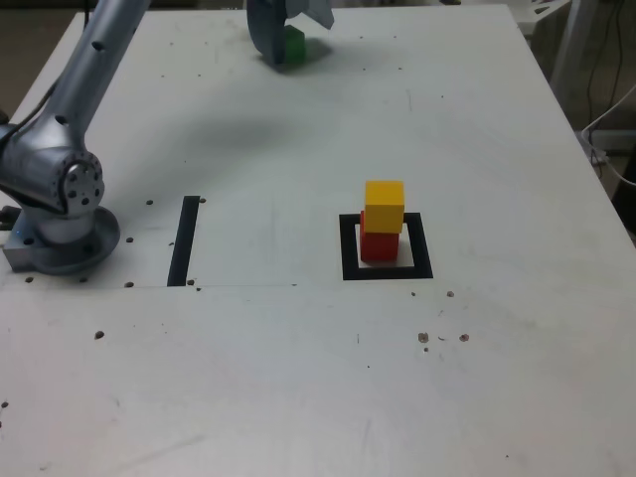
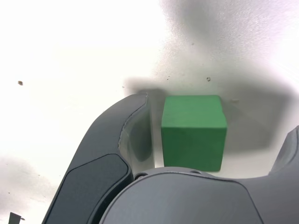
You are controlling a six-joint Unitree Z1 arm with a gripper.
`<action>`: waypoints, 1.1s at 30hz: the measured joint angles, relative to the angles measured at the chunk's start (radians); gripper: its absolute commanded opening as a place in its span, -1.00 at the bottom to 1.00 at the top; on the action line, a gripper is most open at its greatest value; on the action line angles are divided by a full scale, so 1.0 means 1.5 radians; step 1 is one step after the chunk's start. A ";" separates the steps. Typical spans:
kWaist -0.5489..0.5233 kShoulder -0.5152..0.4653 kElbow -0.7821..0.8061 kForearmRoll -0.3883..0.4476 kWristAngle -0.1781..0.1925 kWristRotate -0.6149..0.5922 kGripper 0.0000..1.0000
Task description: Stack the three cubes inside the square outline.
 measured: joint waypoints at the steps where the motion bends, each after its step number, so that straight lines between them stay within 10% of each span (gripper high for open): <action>1: 0.000 0.003 0.000 0.001 0.000 0.000 0.53; 11: 0.000 0.005 -0.008 0.005 0.013 -0.005 -0.41; 33: -0.013 0.002 -0.007 0.007 0.022 0.007 -0.45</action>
